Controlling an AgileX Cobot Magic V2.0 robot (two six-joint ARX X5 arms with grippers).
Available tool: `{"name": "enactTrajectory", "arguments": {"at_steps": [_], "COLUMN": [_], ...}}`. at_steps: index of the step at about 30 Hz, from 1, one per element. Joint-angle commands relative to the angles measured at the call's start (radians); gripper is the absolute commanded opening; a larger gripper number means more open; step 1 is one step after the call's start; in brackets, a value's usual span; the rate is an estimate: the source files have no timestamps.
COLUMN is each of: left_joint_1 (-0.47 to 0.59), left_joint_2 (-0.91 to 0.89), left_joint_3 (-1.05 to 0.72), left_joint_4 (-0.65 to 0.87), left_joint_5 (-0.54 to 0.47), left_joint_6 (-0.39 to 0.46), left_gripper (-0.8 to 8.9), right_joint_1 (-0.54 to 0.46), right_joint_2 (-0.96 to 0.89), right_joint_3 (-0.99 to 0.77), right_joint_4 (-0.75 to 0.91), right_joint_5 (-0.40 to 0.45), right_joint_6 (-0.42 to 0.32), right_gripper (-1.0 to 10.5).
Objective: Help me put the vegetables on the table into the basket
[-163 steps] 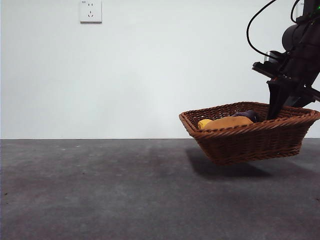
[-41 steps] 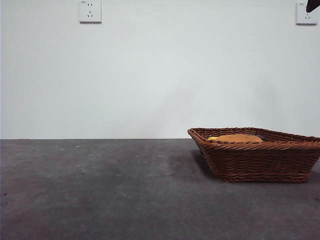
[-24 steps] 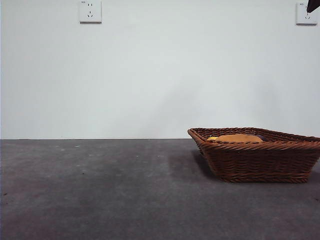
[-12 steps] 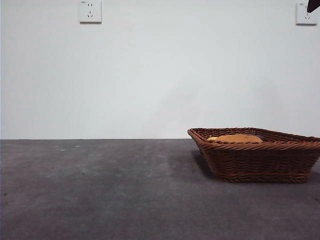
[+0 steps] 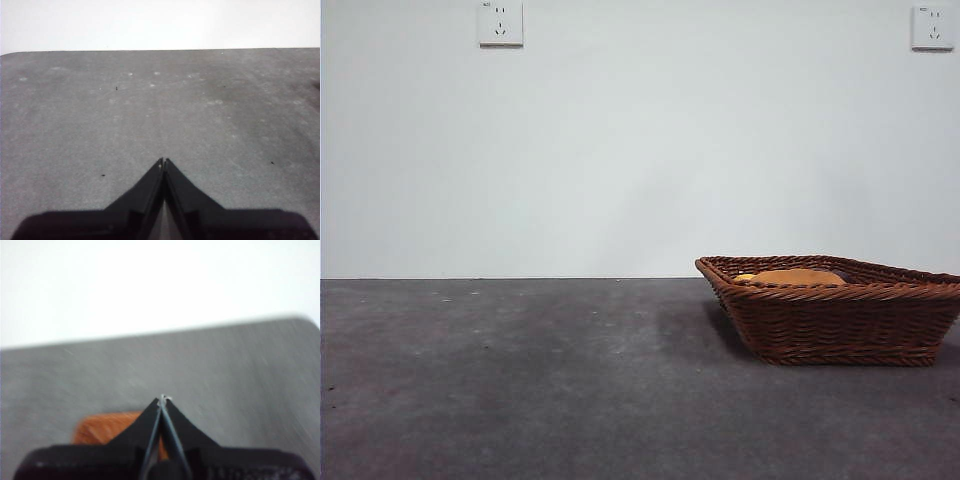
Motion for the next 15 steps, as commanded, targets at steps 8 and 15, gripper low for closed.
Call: {"name": "enactTrajectory", "arguments": {"at_steps": [8, 15], "left_joint_1": [0.002, 0.002], "left_joint_2": [0.006, 0.010], "left_joint_3": [-0.010, -0.010], "left_joint_4": [0.007, 0.007], "left_joint_5": [0.000, 0.000], "left_joint_6": [-0.006, -0.006], "left_gripper": [-0.03, -0.03], "right_joint_1": [0.055, 0.013], "right_joint_2": [-0.541, -0.860], "right_joint_3": [-0.591, -0.972], "right_joint_4": [0.242, 0.377], "right_joint_5": [-0.001, 0.093], "right_joint_6": [0.005, -0.054], "right_gripper": [0.0, 0.0]}}
